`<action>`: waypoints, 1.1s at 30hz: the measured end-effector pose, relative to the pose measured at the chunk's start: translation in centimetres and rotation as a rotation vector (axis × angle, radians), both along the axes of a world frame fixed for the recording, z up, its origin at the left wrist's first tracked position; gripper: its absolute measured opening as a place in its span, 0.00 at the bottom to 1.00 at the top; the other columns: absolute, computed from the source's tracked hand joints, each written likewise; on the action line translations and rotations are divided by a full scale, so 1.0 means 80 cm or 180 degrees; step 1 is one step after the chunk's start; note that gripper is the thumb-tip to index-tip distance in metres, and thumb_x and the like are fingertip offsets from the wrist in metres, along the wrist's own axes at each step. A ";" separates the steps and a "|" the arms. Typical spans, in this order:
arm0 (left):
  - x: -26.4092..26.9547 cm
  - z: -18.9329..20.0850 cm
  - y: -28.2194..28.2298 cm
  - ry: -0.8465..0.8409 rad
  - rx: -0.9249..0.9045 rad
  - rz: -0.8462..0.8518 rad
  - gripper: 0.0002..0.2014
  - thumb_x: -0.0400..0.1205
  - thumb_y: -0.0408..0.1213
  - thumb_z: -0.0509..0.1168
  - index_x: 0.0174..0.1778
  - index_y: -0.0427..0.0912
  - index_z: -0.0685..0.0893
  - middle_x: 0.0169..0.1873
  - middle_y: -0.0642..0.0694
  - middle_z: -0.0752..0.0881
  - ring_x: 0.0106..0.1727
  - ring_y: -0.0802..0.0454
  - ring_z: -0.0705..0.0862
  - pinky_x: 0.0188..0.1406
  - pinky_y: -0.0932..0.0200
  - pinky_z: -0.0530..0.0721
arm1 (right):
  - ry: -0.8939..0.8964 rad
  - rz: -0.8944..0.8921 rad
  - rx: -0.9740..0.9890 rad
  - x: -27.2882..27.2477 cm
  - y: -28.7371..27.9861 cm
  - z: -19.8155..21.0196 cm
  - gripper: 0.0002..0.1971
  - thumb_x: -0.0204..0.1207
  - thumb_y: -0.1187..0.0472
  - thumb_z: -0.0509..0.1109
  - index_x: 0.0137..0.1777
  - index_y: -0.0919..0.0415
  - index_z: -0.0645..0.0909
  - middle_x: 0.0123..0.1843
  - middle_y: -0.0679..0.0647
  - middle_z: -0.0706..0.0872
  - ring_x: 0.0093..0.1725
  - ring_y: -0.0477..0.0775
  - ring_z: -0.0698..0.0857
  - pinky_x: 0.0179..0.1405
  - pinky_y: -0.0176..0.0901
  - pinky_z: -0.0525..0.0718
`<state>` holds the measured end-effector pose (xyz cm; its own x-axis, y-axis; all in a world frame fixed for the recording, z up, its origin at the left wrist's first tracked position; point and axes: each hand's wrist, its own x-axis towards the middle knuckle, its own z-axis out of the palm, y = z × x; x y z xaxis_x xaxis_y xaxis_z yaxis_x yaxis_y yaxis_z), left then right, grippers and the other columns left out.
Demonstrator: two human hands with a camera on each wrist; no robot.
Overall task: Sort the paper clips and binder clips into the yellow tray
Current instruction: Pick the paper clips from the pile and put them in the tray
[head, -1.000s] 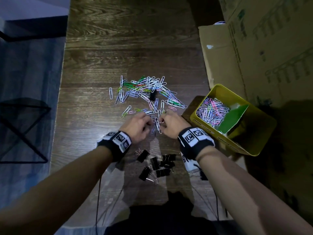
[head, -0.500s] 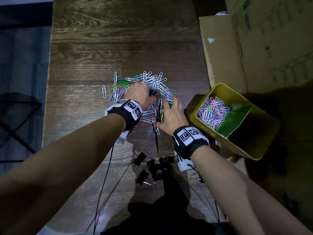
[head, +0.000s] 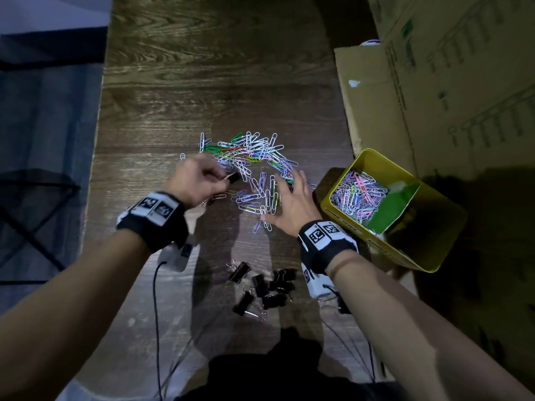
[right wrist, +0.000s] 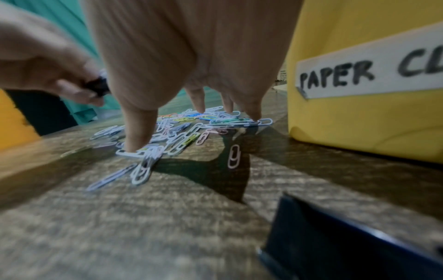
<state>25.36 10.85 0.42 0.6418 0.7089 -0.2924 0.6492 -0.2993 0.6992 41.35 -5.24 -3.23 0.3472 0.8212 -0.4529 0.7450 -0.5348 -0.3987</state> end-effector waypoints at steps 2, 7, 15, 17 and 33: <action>-0.043 -0.010 0.006 0.0093 0.0161 0.0310 0.08 0.69 0.34 0.75 0.41 0.36 0.87 0.40 0.38 0.86 0.41 0.42 0.85 0.47 0.49 0.85 | 0.0003 0.0060 -0.0071 -0.004 -0.004 -0.001 0.51 0.69 0.42 0.75 0.83 0.56 0.48 0.84 0.66 0.40 0.83 0.68 0.37 0.81 0.61 0.45; -0.154 -0.047 -0.005 0.0585 0.0588 0.0520 0.13 0.68 0.35 0.75 0.45 0.31 0.87 0.45 0.33 0.83 0.41 0.36 0.87 0.46 0.39 0.87 | -0.0006 0.0239 -0.0114 -0.019 0.000 -0.005 0.46 0.74 0.46 0.72 0.83 0.56 0.49 0.84 0.65 0.39 0.83 0.67 0.36 0.81 0.66 0.52; -0.151 -0.026 -0.026 0.0464 0.0735 0.0566 0.23 0.66 0.54 0.61 0.52 0.45 0.80 0.52 0.41 0.79 0.49 0.39 0.82 0.49 0.45 0.84 | -0.0178 -0.0024 0.0210 -0.020 0.014 -0.002 0.53 0.68 0.37 0.73 0.84 0.57 0.46 0.84 0.66 0.40 0.83 0.67 0.36 0.81 0.64 0.42; -0.118 -0.028 -0.007 0.0234 0.0983 0.0566 0.22 0.72 0.49 0.62 0.60 0.43 0.78 0.55 0.39 0.79 0.55 0.39 0.81 0.54 0.45 0.82 | -0.0260 -0.0245 0.0133 -0.018 0.015 -0.002 0.59 0.65 0.31 0.71 0.84 0.59 0.41 0.83 0.68 0.37 0.82 0.68 0.34 0.79 0.64 0.39; 0.057 -0.079 0.029 0.1716 0.0683 -0.0618 0.30 0.84 0.59 0.41 0.81 0.55 0.41 0.82 0.48 0.38 0.82 0.42 0.35 0.77 0.33 0.39 | -0.0066 -0.0397 -0.0047 0.018 0.073 -0.015 0.56 0.70 0.27 0.60 0.83 0.60 0.34 0.84 0.63 0.32 0.82 0.65 0.31 0.78 0.67 0.35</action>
<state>29.90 13.15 -5.88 0.5666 0.6729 -0.4756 0.8143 -0.5455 0.1983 42.82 0.60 -4.40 0.4556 0.7644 -0.4563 0.6804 -0.6295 -0.3752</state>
